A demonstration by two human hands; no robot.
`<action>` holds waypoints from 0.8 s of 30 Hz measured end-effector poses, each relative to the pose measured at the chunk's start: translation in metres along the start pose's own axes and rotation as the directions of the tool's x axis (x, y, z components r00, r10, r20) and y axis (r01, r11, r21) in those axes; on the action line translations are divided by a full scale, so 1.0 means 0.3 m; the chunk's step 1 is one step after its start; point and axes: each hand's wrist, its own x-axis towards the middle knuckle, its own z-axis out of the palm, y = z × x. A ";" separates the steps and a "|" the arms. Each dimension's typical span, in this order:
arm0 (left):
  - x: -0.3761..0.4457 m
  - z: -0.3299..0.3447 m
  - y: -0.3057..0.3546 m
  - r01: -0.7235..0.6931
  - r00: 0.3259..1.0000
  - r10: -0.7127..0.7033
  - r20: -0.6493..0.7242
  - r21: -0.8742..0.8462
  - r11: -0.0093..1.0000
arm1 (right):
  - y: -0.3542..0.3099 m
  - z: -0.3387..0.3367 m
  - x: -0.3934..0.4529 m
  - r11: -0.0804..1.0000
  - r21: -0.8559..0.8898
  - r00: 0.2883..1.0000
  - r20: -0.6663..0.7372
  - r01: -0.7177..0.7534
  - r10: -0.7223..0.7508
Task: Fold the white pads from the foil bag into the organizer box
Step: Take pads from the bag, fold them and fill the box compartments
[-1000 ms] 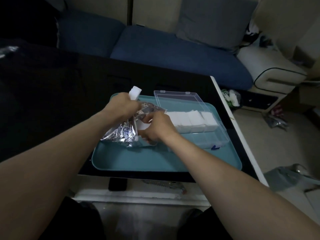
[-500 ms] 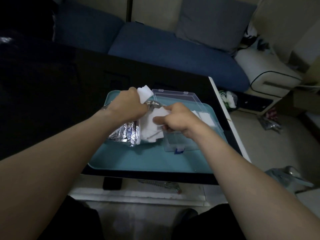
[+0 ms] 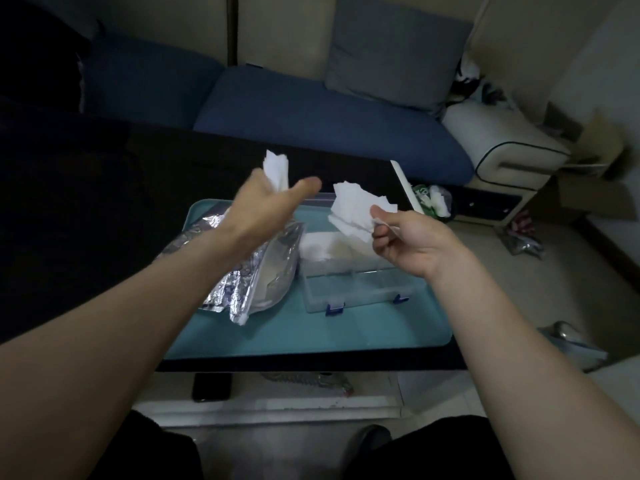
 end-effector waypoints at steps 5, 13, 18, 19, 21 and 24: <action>-0.037 0.109 -0.011 0.239 0.927 -0.129 0.352 -0.291 0.926 | 0.005 -0.015 -0.026 0.998 -0.058 0.994 0.104 -0.024 0.030; -0.016 0.178 -0.046 0.155 0.969 -0.166 0.184 0.070 0.985 | 0.020 -0.119 -0.013 0.869 -0.489 0.998 0.044 0.069 -0.054; -0.033 0.206 -0.033 0.001 0.935 -0.109 0.337 0.306 0.952 | 0.018 -0.179 -0.041 0.800 -0.596 0.988 0.151 0.069 0.027; -0.040 0.212 -0.029 -0.023 0.921 -0.107 0.375 0.327 0.945 | 0.014 -0.189 -0.050 0.780 -0.623 0.983 0.174 0.067 0.054; -0.054 0.227 -0.024 -0.027 0.883 -0.123 0.453 0.310 0.950 | 0.007 -0.218 -0.067 0.740 -0.670 0.974 0.201 0.060 0.103; -0.075 0.246 -0.018 -0.007 0.814 -0.156 0.560 0.278 0.960 | 0.012 -0.262 -0.080 0.672 -0.739 0.973 0.187 0.046 0.139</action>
